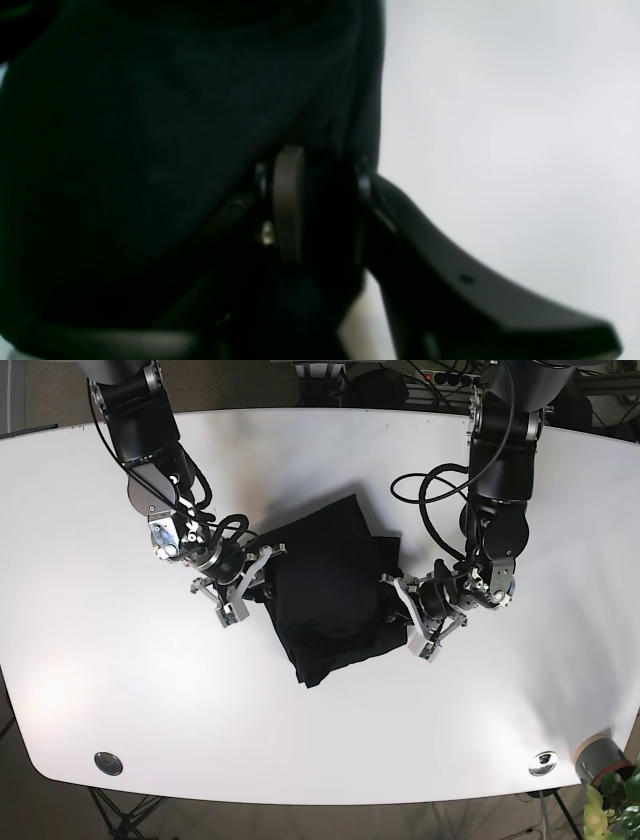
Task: Fold the T-shirt properly
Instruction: 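Grasp the folded bundle's sides with both grippers and square it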
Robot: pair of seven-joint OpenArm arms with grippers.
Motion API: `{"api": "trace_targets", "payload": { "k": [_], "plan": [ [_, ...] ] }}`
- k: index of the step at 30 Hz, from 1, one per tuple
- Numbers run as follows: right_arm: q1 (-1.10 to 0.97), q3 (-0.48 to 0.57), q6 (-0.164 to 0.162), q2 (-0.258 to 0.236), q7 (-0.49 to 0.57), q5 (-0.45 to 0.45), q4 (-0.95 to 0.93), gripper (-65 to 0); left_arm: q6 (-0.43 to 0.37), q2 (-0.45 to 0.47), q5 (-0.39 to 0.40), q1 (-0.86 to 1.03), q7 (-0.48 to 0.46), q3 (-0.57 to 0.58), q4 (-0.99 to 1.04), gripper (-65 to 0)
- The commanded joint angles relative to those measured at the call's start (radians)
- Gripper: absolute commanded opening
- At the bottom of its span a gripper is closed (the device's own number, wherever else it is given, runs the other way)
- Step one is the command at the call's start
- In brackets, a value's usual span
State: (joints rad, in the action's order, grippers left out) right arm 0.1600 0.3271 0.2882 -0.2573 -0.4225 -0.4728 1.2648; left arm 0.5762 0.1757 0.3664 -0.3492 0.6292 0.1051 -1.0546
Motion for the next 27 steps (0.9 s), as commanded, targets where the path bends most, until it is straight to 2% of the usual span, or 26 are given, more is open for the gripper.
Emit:
{"api": "trace_targets", "payload": {
  "k": [1,3,5,7,10,13,15,17,18,22,24,27],
  "plan": [
    [-0.013,-0.007,0.001,-0.003,0.018,-0.007,0.057,-52.2,0.001,0.009,0.012,-0.072,-0.027,0.012,0.035,-53.5],
    [-0.040,-0.004,-0.019,0.002,0.017,-0.007,0.075,-52.0,0.001,0.009,0.012,-0.096,-0.025,0.017,0.064,-53.2],
    [-0.060,0.000,-0.059,0.031,0.017,-0.007,0.080,-52.0,0.001,0.009,0.012,-0.110,-0.025,0.017,0.078,-53.1],
    [-0.072,0.000,-0.071,0.046,0.017,-0.007,0.083,-52.0,0.001,0.015,0.012,-0.113,-0.025,0.021,0.073,-53.1],
    [-0.081,0.002,-0.073,0.068,0.014,-0.007,0.088,-52.0,0.001,0.029,0.012,-0.116,-0.025,0.015,0.023,-52.9],
    [-0.089,0.002,-0.080,0.068,0.014,-0.007,0.120,-52.0,0.000,0.055,0.012,-0.109,-0.024,0.015,-0.059,-52.9],
    [-0.096,-0.006,-0.080,0.066,0.014,-0.013,0.148,-52.0,-0.014,0.058,0.010,-0.106,-0.021,0.020,-0.114,-49.9],
    [-0.099,-0.006,-0.080,0.059,0.007,-0.014,0.181,-52.0,-0.061,0.058,0.010,-0.086,-0.001,0.020,-0.161,-43.6],
    [-0.101,-0.006,-0.080,0.057,-0.006,-0.010,0.206,-52.0,-0.103,0.058,0.010,-0.067,0.010,0.021,-0.203,-38.8],
    [-0.102,-0.029,-0.080,0.028,-0.075,-0.014,0.266,-52.2,-0.249,0.057,0.010,-0.020,0.014,0.023,-0.330,-26.0],
    [-0.101,-0.047,-0.080,0.025,-0.094,-0.016,0.284,-52.3,-0.299,0.054,0.010,-0.001,0.014,0.034,-0.381,-23.2],
    [-0.118,-0.089,-0.080,0.025,-0.100,-0.016,0.319,-52.3,-0.367,0.052,0.010,0.025,0.010,0.097,-0.447,-22.8]
  ]
}}
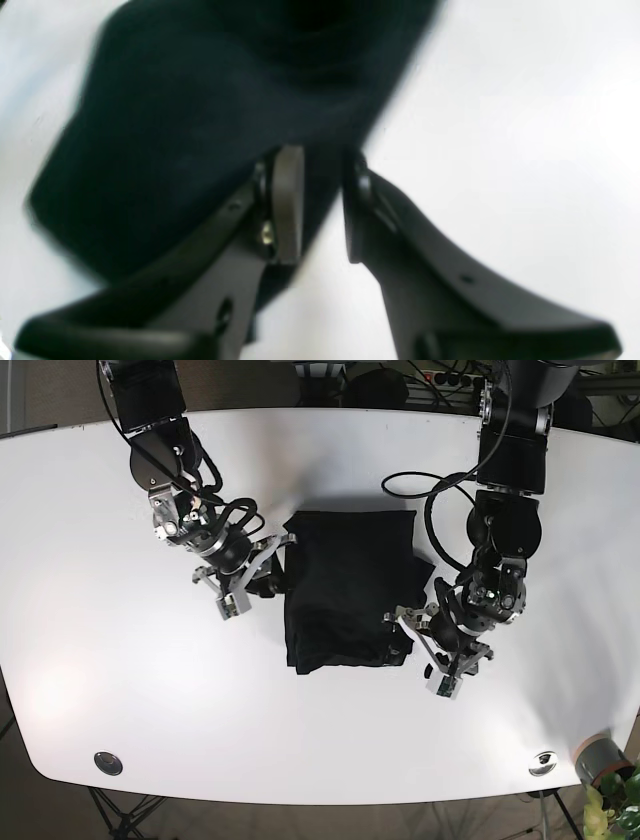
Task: Fold the T-shirt properly
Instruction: 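Grasp the folded bundle's sides with both grippers and square it, then drag the folded shirt with the left gripper to the table edge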
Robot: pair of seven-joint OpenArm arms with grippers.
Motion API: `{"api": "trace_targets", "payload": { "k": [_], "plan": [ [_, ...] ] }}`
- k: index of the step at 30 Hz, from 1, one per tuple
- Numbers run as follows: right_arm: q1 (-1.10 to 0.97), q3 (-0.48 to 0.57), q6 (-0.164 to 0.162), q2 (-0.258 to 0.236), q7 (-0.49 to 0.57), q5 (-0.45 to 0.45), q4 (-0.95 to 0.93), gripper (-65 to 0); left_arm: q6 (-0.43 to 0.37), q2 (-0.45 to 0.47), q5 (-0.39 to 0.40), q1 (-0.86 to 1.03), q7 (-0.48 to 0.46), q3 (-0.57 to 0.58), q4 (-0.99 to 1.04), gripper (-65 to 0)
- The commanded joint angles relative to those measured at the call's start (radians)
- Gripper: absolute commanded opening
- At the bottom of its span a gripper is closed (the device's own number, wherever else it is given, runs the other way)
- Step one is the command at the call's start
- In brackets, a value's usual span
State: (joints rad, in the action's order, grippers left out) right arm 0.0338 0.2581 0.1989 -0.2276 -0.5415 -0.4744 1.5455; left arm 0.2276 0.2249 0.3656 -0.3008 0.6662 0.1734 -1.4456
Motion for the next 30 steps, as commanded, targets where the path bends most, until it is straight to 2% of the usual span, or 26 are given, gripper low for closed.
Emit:
{"api": "trace_targets", "payload": {
  "k": [1,6,12,15,19,25,30],
  "plan": [
    [0.002,-0.030,0.009,-0.005,0.019,-0.014,0.043,-52.0,-0.041,0.003,0.011,-0.016,-0.035,0.047,-0.070,-22.8],
    [-0.012,-0.104,0.018,-0.008,0.019,-0.014,0.045,-52.0,-0.239,-0.026,0.011,0.027,-0.147,0.189,-0.109,-22.2],
    [-0.022,-0.119,0.018,-0.016,0.019,-0.014,0.043,-52.0,-0.382,-0.031,0.010,0.036,-0.227,0.332,-0.096,-22.1],
    [-0.025,-0.119,0.018,-0.017,0.019,-0.014,0.043,-52.0,-0.405,-0.032,0.010,0.058,-0.263,0.394,-0.062,-22.1],
    [-0.025,-0.119,0.018,-0.017,0.019,-0.014,0.040,-52.3,-0.445,-0.032,0.010,0.091,-0.323,0.409,0.006,-22.1],
    [-0.025,-0.119,0.018,-0.014,0.021,-0.014,0.045,-52.3,-0.400,-0.026,0.014,0.099,-0.336,0.499,0.211,-22.1],
    [-0.018,-0.119,0.020,-0.013,0.021,-0.014,0.045,-52.3,-0.365,0.001,0.020,0.111,-0.356,0.499,0.312,-22.1]
  ]
}}
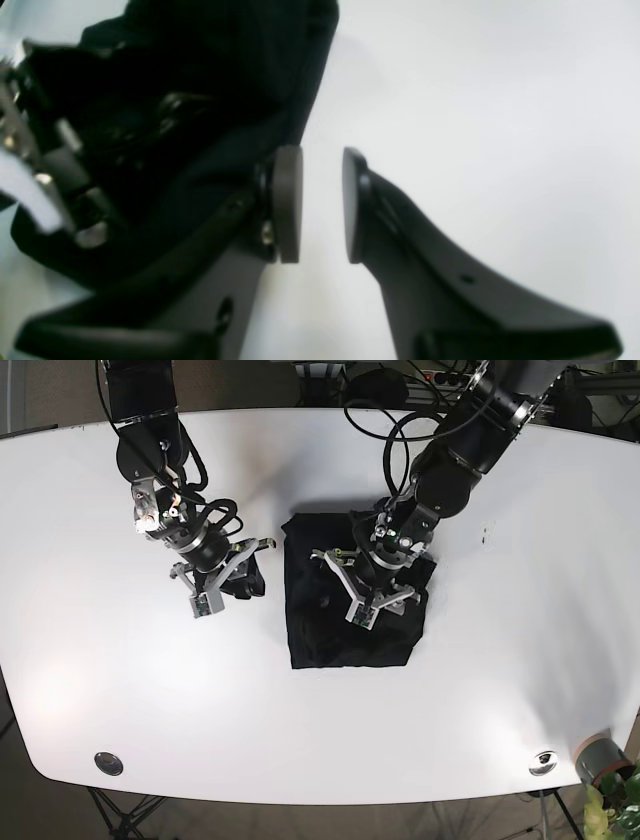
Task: Fold the T-shirt properly
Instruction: 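Drag the folded shirt with the left gripper to the table edge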
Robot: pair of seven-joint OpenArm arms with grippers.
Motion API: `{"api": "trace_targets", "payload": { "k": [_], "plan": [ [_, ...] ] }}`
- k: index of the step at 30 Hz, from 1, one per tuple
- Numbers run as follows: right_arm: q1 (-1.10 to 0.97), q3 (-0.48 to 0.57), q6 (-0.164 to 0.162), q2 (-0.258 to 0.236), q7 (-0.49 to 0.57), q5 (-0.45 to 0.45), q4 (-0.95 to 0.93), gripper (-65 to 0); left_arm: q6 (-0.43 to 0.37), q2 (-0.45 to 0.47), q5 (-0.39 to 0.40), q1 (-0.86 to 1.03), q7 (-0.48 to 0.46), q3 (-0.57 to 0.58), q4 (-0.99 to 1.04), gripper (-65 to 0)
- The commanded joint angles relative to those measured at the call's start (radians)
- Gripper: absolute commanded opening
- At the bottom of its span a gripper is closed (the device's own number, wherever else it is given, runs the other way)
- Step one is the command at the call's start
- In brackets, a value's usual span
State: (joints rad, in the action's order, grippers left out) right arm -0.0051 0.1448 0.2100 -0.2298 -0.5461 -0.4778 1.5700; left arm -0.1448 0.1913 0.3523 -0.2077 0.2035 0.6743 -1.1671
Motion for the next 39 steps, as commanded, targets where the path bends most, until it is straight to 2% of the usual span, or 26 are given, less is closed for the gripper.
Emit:
{"api": "trace_targets", "payload": {
  "k": [1,8,16,21,27,30,32,35,39],
  "plan": [
    [0.021,-0.006,0.009,-0.009,0.027,-0.011,0.020,-52.3,0.023,0.052,0.034,0.026,0.107,-0.003,0.032,-22.2],
    [0.034,-0.006,0.009,-0.006,0.028,-0.011,0.020,-52.5,0.155,0.172,0.026,0.084,0.115,-0.176,0.026,-22.2],
    [0.030,-0.006,0.009,-0.010,0.028,-0.011,0.020,-52.5,0.422,0.320,0.024,0.089,0.259,-0.399,0.031,-22.2],
    [0.030,-0.006,0.009,-0.010,0.027,-0.011,0.037,-52.6,0.541,0.399,0.024,0.077,0.267,-0.457,0.143,-22.2],
    [0.027,-0.006,0.009,-0.012,0.025,-0.011,0.083,-52.6,0.670,0.488,0.026,-0.014,0.261,-0.463,0.361,-22.2],
    [0.020,-0.006,0.009,-0.013,0.025,-0.011,0.094,-52.6,0.727,0.538,0.027,-0.043,0.233,-0.463,0.444,-22.4],
    [0.015,-0.006,0.009,-0.013,0.025,-0.009,0.099,-52.6,0.747,0.580,0.027,-0.045,0.179,-0.463,0.477,-22.4],
    [0.011,-0.006,0.009,-0.013,0.025,-0.009,0.111,-52.6,0.761,0.635,0.027,-0.045,0.104,-0.460,0.511,-22.4],
    [-0.011,-0.006,0.009,-0.013,0.028,-0.005,0.117,-52.6,0.778,0.695,0.027,-0.046,0.055,-0.463,0.530,-22.4]
  ]
}}
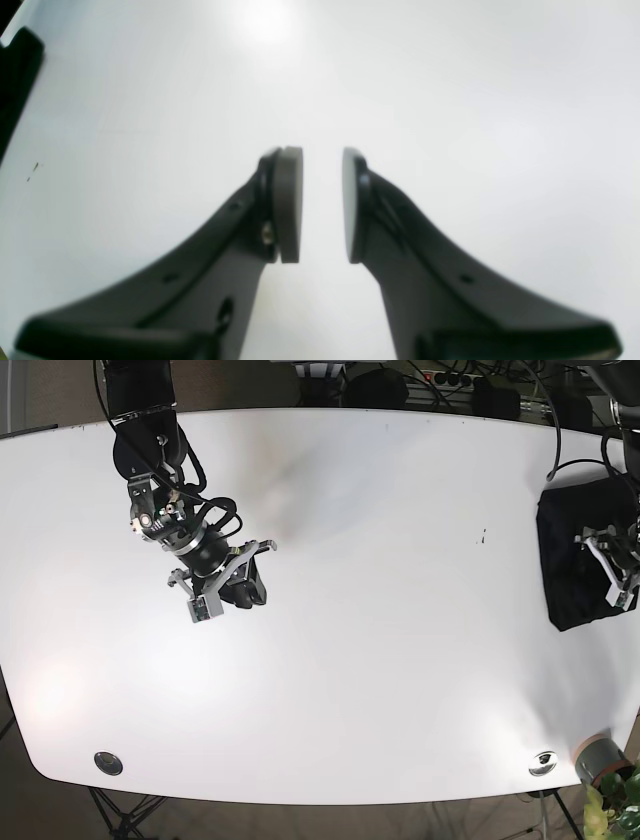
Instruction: Fold the T-shirt properly
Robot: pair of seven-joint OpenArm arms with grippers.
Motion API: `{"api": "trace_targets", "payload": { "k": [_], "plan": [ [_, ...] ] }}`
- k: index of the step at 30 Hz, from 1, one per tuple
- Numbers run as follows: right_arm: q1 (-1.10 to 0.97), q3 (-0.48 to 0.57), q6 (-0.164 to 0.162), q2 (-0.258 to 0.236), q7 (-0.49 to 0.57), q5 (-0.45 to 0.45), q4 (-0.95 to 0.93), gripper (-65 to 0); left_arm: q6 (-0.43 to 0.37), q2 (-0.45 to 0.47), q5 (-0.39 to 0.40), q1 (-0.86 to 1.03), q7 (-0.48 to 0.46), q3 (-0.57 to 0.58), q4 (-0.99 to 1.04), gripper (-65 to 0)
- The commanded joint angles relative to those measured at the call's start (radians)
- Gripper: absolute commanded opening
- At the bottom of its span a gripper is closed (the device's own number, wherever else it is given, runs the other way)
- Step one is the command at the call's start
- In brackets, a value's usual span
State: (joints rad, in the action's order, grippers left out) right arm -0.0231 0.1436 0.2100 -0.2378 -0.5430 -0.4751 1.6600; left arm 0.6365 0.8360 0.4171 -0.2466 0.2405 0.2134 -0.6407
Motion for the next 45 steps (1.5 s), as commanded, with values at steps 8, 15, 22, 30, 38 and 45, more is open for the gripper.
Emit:
{"api": "trace_targets", "payload": {
  "k": [8,15,22,30,38,45],
  "plan": [
    [-0.018,-0.005,0.003,-0.005,0.025,-0.004,0.076,-52.6,0.029,0.108,-0.030,-0.015,-0.089,-0.013,-0.006,-22.4],
    [-0.036,-0.005,-0.004,-0.007,0.027,-0.001,0.093,-52.6,0.062,0.098,-0.031,-0.003,-0.100,-0.137,-0.184,-22.4],
    [-0.131,-0.005,-0.005,0.025,0.194,0.237,0.085,-52.8,0.062,0.004,-0.036,0.076,-0.100,-0.199,-0.390,-22.6],
    [-0.245,-0.198,0.009,0.133,0.462,0.476,-0.024,-52.8,-0.174,-0.179,-0.039,0.152,-0.131,-0.223,-0.566,-22.8],
    [-0.343,-0.292,0.010,0.102,0.559,0.485,-0.040,-52.8,-0.418,-0.396,-0.271,0.324,-0.387,-0.231,-0.697,-22.6],
    [-0.466,-0.344,0.096,0.090,0.590,0.439,0.029,-52.8,-0.491,-0.582,-0.386,0.565,-0.418,-0.325,-0.874,-22.6]
  ]
}}
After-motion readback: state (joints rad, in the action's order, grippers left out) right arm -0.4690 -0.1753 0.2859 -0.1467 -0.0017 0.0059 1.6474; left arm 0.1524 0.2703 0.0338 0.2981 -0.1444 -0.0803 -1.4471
